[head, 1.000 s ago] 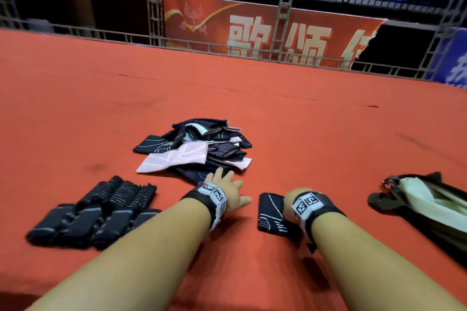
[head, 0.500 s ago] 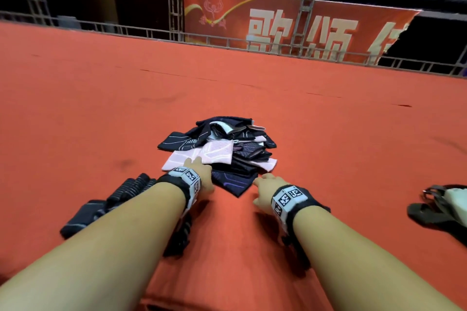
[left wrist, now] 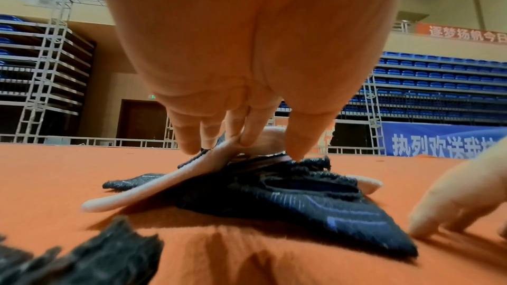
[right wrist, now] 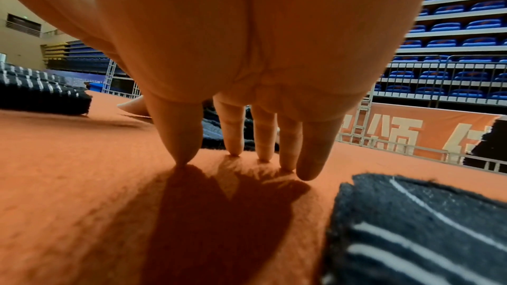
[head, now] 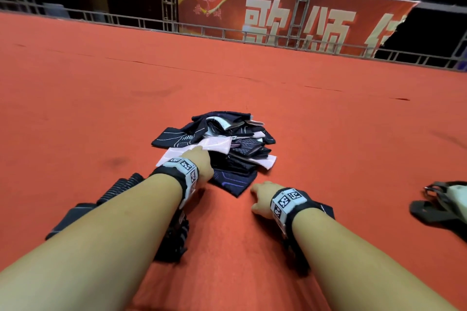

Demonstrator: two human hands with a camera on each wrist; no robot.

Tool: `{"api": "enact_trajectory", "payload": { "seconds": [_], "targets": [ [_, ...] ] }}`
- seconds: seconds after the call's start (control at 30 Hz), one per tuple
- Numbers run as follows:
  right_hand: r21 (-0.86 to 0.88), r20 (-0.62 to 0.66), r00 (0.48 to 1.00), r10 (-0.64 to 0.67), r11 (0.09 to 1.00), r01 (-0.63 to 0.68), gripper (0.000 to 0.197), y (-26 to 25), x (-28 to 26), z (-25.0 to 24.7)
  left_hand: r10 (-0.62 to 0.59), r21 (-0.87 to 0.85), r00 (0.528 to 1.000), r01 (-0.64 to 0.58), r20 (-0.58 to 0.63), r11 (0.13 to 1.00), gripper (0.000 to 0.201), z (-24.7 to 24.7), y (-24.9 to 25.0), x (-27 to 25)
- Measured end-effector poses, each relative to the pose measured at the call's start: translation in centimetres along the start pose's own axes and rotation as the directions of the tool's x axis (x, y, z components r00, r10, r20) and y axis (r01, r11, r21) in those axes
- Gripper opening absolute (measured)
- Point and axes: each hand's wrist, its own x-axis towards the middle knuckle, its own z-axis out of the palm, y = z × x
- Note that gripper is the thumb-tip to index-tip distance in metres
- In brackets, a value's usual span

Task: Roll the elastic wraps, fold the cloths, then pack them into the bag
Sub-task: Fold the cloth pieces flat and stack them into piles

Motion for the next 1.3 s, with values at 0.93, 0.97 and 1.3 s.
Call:
{"api": "enact_trajectory", "payload": {
  "seconds": [0.93,0.97,1.3],
  "targets": [
    [0.993,-0.119,0.957,0.266,0.015,0.119,0.008,8.2,-18.0,-1.0,0.273,-0.824,0.912,-0.398,-0.307,0.403,0.045,-5.0,12.7,-15.7],
    [0.992,-0.126,0.953,0.274,0.004,0.13,0.005,8.4,-18.5,-0.5,0.275,-0.855,0.92,-0.367,-0.278,0.367,0.045,-4.5,12.8,-16.1],
    [0.989,-0.126,0.961,0.245,0.11,0.102,0.006,7.1,-19.6,1.5,0.163,-0.942,0.984,-0.125,-0.076,0.313,0.039,-0.3,9.7,-17.0]
  ]
}}
